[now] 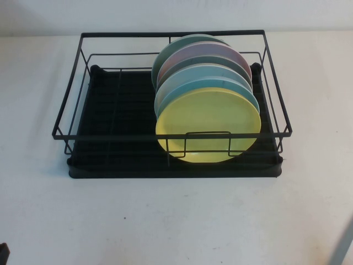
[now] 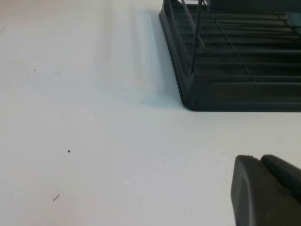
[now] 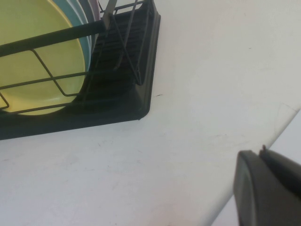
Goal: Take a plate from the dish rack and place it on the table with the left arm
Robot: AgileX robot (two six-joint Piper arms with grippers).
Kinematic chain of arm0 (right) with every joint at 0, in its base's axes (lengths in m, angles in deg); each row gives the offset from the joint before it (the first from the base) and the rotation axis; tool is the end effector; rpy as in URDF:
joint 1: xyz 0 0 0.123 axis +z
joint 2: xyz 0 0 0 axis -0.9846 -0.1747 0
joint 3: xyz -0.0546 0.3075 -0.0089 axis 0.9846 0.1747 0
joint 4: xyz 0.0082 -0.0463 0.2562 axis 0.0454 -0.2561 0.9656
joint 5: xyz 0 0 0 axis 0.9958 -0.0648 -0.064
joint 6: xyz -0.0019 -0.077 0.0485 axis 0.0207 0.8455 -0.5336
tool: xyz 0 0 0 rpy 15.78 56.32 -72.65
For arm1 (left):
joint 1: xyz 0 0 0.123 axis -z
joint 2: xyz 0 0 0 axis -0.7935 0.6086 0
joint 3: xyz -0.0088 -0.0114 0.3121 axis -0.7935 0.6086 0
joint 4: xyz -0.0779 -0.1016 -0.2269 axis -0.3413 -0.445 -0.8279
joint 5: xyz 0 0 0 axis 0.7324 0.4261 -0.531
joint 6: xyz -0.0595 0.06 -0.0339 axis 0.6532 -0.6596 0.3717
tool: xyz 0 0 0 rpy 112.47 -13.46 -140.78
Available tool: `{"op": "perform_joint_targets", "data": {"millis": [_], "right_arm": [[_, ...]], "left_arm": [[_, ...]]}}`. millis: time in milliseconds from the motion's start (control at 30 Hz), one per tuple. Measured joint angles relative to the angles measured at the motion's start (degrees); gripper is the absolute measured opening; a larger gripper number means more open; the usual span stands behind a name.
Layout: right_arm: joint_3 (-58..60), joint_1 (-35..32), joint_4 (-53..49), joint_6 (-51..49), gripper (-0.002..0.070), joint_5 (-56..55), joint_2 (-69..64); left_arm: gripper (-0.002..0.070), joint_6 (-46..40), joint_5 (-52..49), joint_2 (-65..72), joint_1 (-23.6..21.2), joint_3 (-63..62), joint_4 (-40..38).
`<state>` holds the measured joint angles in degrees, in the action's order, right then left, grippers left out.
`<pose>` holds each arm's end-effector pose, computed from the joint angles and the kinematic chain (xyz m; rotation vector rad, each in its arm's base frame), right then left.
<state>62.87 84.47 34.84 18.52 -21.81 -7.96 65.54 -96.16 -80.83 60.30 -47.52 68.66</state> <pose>0.0327 0.0142 0.1723 0.0865 1.8591 0.3597 0.0341 -0.0060 0.1743 0.1628 1.8372 -0.0886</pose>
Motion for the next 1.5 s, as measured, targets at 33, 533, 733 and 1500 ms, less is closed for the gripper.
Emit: {"op": "perform_joint_targets", "data": {"millis": [33, 533, 733, 1500], "right_arm": [[0.0, 0.0, 0.0, 0.0, -0.0018, 0.0, 0.0], [0.0, 0.0, 0.0, 0.0, -0.0018, 0.0, 0.0], [0.0, 0.0, 0.0, 0.0, -0.0018, 0.0, 0.0], [0.0, 0.0, 0.0, 0.0, -0.0018, 0.0, 0.0]], "left_arm": [[-0.0004, 0.0, 0.0, 0.0, 0.0, 0.0, 0.0], [-0.0004, 0.0, 0.0, 0.0, 0.0, 0.0, 0.0], [-0.0004, 0.0, 0.0, 0.0, 0.0, 0.0, -1.0], [-0.0004, 13.5, 22.2, 0.0, 0.0, 0.0, -43.1]]}}
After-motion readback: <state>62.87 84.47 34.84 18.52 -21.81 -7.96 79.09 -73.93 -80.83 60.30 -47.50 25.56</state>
